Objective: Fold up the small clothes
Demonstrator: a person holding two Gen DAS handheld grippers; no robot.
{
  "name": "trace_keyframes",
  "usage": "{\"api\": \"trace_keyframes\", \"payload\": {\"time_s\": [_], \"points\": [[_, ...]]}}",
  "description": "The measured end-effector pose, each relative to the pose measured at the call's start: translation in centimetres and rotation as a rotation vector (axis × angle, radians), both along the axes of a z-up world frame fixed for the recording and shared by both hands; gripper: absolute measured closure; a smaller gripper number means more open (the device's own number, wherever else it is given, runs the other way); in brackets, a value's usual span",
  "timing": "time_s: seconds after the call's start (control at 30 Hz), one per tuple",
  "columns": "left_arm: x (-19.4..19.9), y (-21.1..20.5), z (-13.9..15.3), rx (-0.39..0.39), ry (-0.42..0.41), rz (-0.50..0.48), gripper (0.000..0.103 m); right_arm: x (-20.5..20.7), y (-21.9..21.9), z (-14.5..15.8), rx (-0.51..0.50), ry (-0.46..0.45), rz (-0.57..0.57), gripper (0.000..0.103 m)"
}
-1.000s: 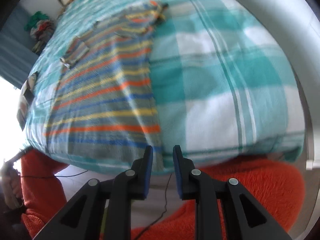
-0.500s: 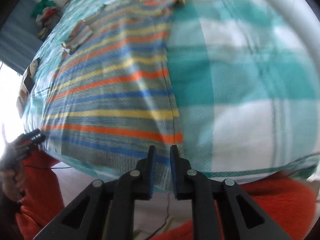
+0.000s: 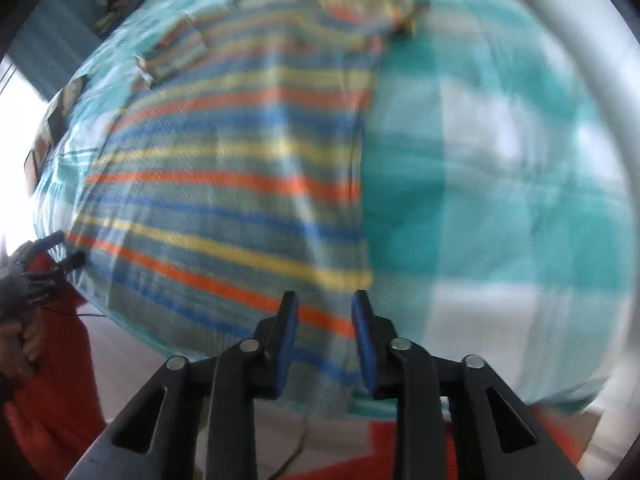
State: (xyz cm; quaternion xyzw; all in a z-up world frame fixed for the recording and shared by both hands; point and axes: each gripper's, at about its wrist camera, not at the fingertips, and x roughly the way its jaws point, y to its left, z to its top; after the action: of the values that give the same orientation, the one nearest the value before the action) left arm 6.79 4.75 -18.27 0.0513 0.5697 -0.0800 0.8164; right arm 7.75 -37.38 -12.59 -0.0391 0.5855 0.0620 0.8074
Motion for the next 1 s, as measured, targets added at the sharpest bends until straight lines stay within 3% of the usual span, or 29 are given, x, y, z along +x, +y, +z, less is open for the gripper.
{"api": "trace_keyframes", "payload": {"time_s": [0.1, 0.17, 0.23, 0.37, 0.4, 0.47, 0.5, 0.6, 0.7, 0.77, 0.83, 0.87, 1.0], "points": [[0.2, 1.8, 1.6, -0.028, -0.043, 0.1, 0.011, 5.1, 0.7, 3.6, -0.087, -0.163, 0.13, 0.052], [0.6, 2.9, 2.2, -0.039, -0.073, 0.16, 0.011, 10.2, 1.7, 3.2, -0.101, -0.196, 0.217, 0.053], [1.2, 4.1, 1.8, -0.03, -0.079, 0.2, 0.011, 14.3, 3.8, 1.1, -0.117, -0.18, 0.269, 0.053], [0.7, 5.5, 0.2, 0.031, -0.071, 0.235, 0.011, 20.9, 5.0, -6.2, -0.193, -0.047, 0.315, 0.054], [0.5, 5.9, -0.4, 0.045, -0.05, 0.241, 0.011, 21.7, 4.3, -7.1, -0.147, -0.024, 0.284, 0.057], [0.5, 6.7, -1.1, 0.025, -0.001, 0.27, 0.011, 22.7, 2.1, -6.0, -0.043, -0.049, 0.183, 0.091], [0.6, 7.1, -1.1, -0.005, 0.004, 0.282, 0.011, 22.8, 0.2, -4.6, -0.006, -0.069, 0.122, 0.1], [0.9, 7.3, -1.1, -0.015, 0.003, 0.286, 0.011, 21.3, -7.5, 0.2, 0.052, -0.183, -0.06, 0.1], [0.8, 6.9, -1.3, -0.014, 0.009, 0.277, 0.011, 18.2, -18.5, 3.7, 0.095, -0.257, -0.357, 0.1], [1.0, 6.6, -1.4, -0.009, 0.007, 0.267, 0.011, 15.9, -24.9, 3.5, 0.114, -0.244, -0.545, 0.1], [1.0, 6.1, -1.5, 0.007, 0.005, 0.255, 0.011, 14.0, -28.9, 2.4, 0.145, -0.204, -0.645, 0.1], [1.2, 6.1, -1.5, 0.013, 0.003, 0.252, 0.011, 13.3, -30.5, 1.5, 0.208, -0.181, -0.685, 0.1], [0.7, 5.8, -1.3, 0.027, 0.0, 0.243, 0.011, 12.0, -32.2, -0.1, 0.423, -0.187, -0.793, 0.1]]}}
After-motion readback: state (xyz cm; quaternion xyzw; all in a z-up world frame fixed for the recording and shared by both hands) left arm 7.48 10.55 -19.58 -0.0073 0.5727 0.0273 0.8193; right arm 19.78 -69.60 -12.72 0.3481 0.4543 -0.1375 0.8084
